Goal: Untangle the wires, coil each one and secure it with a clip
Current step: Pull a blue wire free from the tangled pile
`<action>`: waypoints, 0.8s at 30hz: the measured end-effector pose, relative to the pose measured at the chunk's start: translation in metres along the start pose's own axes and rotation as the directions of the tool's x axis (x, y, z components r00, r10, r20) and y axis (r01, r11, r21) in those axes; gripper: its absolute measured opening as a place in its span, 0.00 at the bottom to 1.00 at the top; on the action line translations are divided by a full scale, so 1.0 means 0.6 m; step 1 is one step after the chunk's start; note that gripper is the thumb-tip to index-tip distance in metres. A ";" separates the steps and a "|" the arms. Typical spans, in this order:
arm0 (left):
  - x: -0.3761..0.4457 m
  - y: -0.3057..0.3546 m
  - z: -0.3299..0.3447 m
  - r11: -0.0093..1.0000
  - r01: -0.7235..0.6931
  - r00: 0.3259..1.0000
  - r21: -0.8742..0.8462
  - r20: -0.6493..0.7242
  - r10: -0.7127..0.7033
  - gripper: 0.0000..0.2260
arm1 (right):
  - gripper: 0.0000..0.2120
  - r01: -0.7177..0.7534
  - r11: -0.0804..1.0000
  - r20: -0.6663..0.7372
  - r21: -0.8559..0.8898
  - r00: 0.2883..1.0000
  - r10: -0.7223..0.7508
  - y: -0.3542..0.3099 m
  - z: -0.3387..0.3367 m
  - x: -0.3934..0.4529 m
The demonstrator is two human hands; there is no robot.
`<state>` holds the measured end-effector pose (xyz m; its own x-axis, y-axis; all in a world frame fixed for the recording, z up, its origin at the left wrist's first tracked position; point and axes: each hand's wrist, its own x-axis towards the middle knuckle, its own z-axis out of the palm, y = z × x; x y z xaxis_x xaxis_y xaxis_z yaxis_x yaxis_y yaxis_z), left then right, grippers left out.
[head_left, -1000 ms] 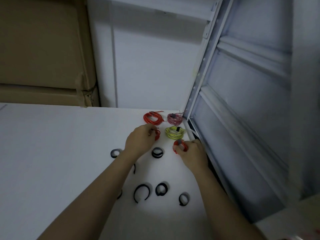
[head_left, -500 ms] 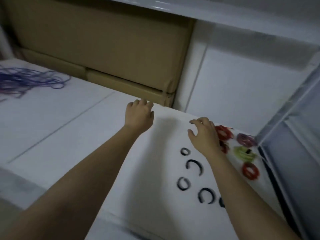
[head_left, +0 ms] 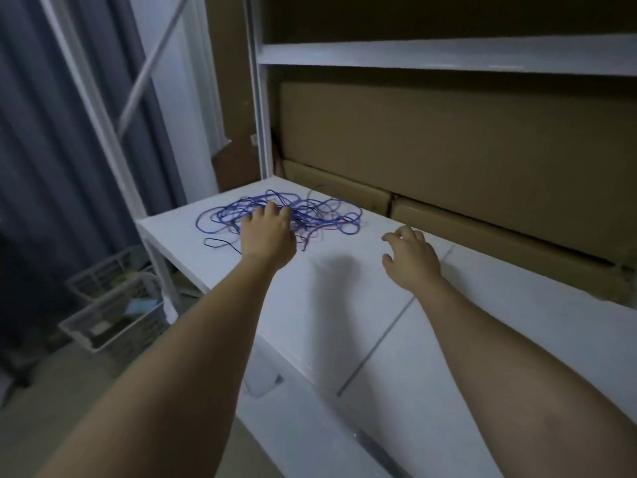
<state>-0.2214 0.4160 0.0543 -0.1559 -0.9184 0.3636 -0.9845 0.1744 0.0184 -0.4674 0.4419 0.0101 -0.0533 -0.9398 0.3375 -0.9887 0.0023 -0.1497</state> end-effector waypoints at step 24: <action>0.365 -0.444 0.184 0.980 -0.194 0.979 -0.048 0.052 0.196 0.20 | 0.25 0.309 0.877 0.257 0.368 0.873 -0.415 -0.454 0.224 0.455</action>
<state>-0.0021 0.1294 0.0263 -0.3499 -0.8836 0.3113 -0.9306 0.3659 -0.0073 -0.1938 0.1385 0.0183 0.4002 -0.9088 0.1182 -0.8321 -0.4144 -0.3686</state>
